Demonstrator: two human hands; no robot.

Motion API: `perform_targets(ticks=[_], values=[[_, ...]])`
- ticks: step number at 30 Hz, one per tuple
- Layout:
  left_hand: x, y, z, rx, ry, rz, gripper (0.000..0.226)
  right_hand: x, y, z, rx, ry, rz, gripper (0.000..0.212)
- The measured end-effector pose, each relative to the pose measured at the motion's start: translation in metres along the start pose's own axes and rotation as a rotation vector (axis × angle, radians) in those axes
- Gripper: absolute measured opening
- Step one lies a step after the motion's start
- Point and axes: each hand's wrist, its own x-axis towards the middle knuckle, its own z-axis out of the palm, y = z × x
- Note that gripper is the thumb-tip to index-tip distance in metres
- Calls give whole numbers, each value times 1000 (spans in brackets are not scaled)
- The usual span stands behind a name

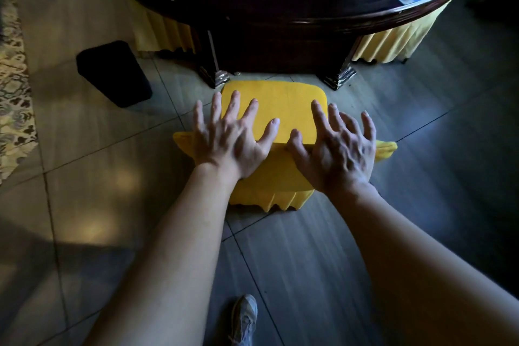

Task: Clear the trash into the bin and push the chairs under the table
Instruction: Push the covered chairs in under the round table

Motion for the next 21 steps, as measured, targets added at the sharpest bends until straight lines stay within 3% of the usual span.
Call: perform_targets(ticks=[9, 21], values=[[63, 1, 11, -19, -47, -12, 82, 65, -2, 3, -27, -33, 2, 79], [138, 3, 26, -14, -103, 1, 88, 140, -2, 3, -43, -98, 13, 81]])
